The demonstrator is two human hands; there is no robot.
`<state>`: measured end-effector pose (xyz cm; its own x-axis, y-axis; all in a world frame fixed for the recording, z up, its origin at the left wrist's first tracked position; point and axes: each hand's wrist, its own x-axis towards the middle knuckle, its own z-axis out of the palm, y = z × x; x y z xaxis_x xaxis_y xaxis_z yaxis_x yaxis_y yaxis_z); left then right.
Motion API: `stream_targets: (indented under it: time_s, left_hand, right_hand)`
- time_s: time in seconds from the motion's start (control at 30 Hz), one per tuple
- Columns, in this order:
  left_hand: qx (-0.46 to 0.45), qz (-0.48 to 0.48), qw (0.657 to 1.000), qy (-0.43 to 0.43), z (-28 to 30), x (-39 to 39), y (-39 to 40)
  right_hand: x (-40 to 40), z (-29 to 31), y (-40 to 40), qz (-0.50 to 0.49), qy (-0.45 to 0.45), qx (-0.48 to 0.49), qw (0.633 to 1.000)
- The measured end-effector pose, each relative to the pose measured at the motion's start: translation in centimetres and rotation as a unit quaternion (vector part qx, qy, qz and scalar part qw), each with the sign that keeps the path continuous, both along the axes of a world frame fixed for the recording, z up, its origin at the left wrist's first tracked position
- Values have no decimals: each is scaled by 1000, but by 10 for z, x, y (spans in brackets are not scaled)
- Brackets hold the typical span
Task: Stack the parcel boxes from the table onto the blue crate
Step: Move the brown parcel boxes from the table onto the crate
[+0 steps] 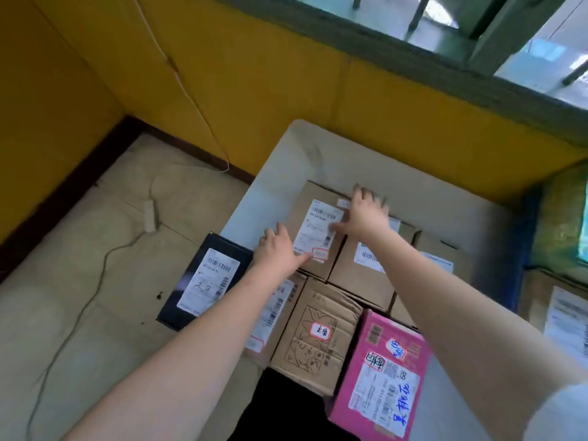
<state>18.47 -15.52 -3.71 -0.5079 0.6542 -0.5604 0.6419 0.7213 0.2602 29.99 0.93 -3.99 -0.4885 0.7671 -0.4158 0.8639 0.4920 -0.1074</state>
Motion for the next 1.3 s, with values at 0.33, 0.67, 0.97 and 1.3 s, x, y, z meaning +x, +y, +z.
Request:
stream_targets:
  time_s: [0.33,0.67,0.97,1.3]
  left_hand:
    - [-2,-3,1000,13,1,12,11]
    - [96,107,989,-42,28,-10,22]
    - [221,51,941,-251,119,55,42]
    - [168,-14,903,-395,128,285,31]
  right_hand:
    - [-12,4,19,-83,129,-34,988]
    - [-13,66,26,-159,386,-197,887]
    - [126,166,-6,-352,487,-95,794]
    - [348,151,-133,-511,407,-6,757]
